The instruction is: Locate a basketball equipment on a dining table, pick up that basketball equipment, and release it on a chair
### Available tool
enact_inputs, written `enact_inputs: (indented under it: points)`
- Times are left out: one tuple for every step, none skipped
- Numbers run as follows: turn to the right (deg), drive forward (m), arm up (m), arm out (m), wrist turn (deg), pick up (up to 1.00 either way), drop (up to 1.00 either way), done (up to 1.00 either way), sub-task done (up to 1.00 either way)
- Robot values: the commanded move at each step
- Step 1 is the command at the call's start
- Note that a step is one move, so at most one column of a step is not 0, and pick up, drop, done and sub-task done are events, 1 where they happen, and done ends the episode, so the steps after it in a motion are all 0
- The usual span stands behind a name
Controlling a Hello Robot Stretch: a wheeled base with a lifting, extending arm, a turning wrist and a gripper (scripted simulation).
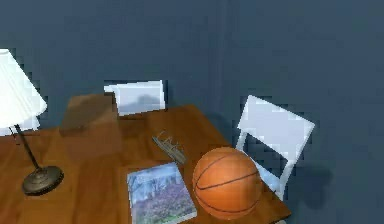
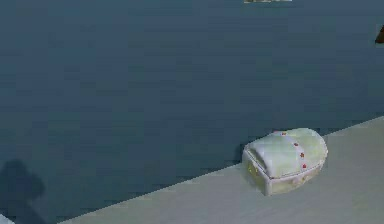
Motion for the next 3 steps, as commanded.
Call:
enact_inputs:
  points:
    - [-45.0,0.0,0.0,0.0,0.0,0.0,0.0,0.0,0.0]
    - [-27.0,0.0,0.0,0.0,0.0,0.0,0.0,0.0,0.0]
    - [0.0,0.0,0.5,0.0,0.0,0.0,0.0,0.0,0.0]
